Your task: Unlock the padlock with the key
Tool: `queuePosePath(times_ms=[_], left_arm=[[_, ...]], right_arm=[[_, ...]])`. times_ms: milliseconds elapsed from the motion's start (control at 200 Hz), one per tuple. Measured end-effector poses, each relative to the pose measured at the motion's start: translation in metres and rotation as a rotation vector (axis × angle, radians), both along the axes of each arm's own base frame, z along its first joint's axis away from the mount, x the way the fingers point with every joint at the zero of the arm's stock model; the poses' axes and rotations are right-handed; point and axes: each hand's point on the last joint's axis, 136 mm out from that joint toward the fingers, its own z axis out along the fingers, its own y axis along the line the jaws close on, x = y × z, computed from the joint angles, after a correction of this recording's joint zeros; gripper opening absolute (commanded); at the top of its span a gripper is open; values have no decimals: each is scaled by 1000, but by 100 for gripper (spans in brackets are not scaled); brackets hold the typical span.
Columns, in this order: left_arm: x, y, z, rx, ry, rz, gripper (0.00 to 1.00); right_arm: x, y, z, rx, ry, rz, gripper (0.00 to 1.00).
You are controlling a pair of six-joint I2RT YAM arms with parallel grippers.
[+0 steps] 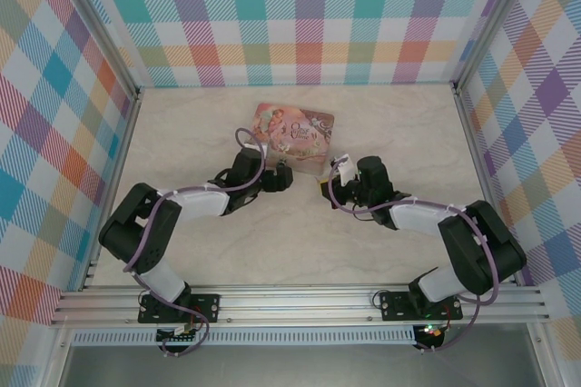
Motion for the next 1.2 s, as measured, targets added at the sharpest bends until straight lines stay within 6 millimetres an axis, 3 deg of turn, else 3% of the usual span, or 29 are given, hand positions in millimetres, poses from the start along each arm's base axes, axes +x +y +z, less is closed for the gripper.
queuePosePath(times_ms=[95,195,385,495,565,680,845,1205], left_arm=[[1,3,9,14,-26,3,90],[7,0,33,16,-67,-8,90],[38,-24,97,-36,-185,-46,91],[59,-41,113,-43,-210,-71,92],[72,-51,108,-31,-199,-88,92],[87,-65,83,2,-140,-120,92],[92,-75,49,51,-46,-159,92],[81,-77,44,114,-2,-223,92]], right_arm=[[0,0,6,6,-13,-2,7],[2,-3,10,9,-24,-13,7],[3,-11,15,9,-37,-38,7],[0,-16,16,4,-39,-48,7],[-1,-19,18,3,-43,-55,7],[-2,-22,20,0,-48,-67,7],[-6,-29,17,-10,-42,-81,8],[-7,-39,17,-26,-40,-111,8]])
